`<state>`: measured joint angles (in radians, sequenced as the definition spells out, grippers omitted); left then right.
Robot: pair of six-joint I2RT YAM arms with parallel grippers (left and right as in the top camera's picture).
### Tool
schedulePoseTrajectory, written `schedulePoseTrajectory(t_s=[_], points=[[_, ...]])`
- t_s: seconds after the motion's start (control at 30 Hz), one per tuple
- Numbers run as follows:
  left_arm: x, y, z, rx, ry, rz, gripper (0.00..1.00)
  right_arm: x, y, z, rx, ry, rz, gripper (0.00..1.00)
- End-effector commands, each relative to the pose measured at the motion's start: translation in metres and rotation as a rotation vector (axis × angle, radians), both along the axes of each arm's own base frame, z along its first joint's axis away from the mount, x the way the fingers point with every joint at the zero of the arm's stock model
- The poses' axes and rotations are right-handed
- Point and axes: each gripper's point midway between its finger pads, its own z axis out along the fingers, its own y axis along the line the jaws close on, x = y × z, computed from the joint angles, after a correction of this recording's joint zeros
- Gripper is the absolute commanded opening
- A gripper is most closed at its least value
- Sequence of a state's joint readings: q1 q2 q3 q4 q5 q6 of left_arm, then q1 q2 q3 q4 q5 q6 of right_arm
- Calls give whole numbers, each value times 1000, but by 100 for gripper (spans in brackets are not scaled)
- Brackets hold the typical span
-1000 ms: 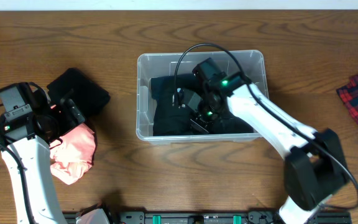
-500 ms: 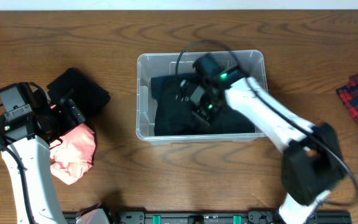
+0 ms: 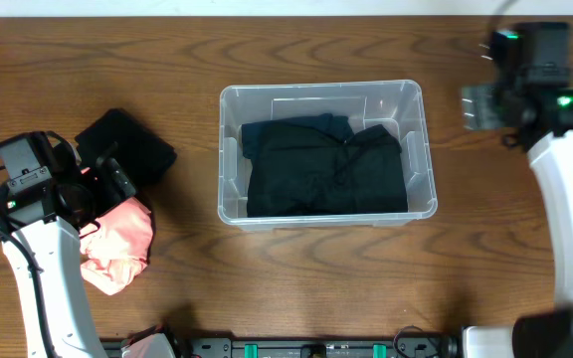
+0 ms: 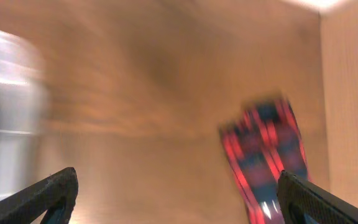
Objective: Pack container
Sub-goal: 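Move the right gripper to the plaid shirt and grasp it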
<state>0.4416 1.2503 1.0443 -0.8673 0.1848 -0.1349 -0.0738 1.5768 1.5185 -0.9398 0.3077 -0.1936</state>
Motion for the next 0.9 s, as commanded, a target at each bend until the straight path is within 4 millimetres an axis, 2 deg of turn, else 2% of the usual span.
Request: schedulePoseTrajectory(t_s=[0.0,0.1,0.2,0.27,0.4,0.6,0.87], points=[[3,1,5,-7,-15,9,98,-23,-54,-61,-37,194,-105,99],[3,1,5,-7,-15,9,98,-47,-93,-111,-22,309,-238,99],[3,1,5,-7,-15,9,98,-73,-125,-138,-87,391,-381,99],[3,1,5,-7,-15,9,98,-81,-139,-146,-122,402,-453,99],[3,1,5,-7,-15,9,98,-82,-161,-154,-164,376,-501,99],[3,1,5,-7,-15,9,98,-87,-182,-168,-188,389,-470,99],[3,1,5,-7,-15,9,98,-111,-210,-188,-187,410,-511,99]])
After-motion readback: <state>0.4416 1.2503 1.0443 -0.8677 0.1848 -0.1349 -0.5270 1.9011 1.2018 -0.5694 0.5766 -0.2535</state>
